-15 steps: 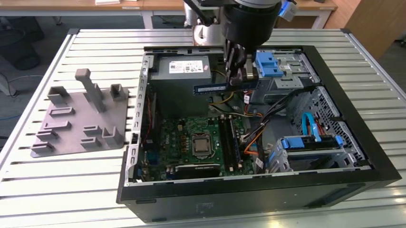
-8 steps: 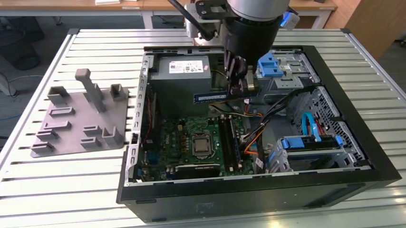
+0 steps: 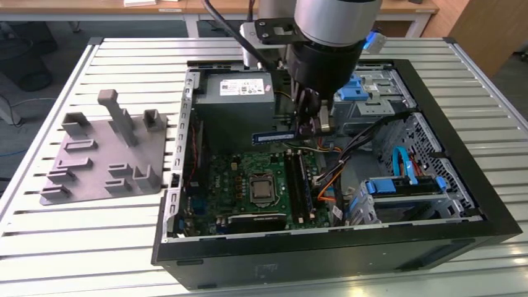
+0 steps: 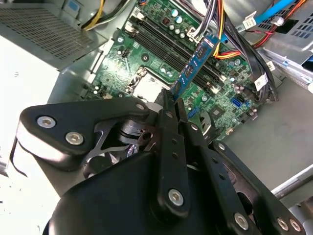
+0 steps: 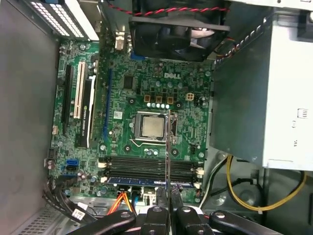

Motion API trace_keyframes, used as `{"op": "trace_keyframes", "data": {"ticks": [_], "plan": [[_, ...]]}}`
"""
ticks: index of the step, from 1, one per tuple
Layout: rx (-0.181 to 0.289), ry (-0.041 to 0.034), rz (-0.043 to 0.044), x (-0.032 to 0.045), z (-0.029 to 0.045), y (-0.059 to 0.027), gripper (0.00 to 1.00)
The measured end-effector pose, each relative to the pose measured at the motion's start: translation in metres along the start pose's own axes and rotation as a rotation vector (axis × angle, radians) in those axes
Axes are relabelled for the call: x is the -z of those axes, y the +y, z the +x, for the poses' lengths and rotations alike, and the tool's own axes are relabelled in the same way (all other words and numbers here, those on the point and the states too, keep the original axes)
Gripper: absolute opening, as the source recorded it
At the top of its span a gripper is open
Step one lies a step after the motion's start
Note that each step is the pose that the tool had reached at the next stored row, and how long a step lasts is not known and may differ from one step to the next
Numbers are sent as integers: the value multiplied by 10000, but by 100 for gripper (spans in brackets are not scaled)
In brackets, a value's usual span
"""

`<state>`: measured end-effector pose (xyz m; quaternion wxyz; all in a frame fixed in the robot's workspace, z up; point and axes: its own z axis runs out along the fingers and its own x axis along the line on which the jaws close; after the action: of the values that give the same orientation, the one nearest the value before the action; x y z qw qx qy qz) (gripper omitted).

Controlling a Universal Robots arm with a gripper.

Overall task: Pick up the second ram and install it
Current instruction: 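Pick up the second ram and move it above second insertion slot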

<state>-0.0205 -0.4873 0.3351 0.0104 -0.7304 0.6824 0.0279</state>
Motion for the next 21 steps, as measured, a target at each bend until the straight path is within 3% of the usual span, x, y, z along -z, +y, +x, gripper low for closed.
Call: {"op": "trace_keyframes", "data": {"ticks": [9, 15, 21], "plan": [[-35, -3, 3, -161, 100, 11, 14], [-920, -21, 52, -247, 107, 9, 14], [-938, -20, 53, -305, 110, 9, 14]]}}
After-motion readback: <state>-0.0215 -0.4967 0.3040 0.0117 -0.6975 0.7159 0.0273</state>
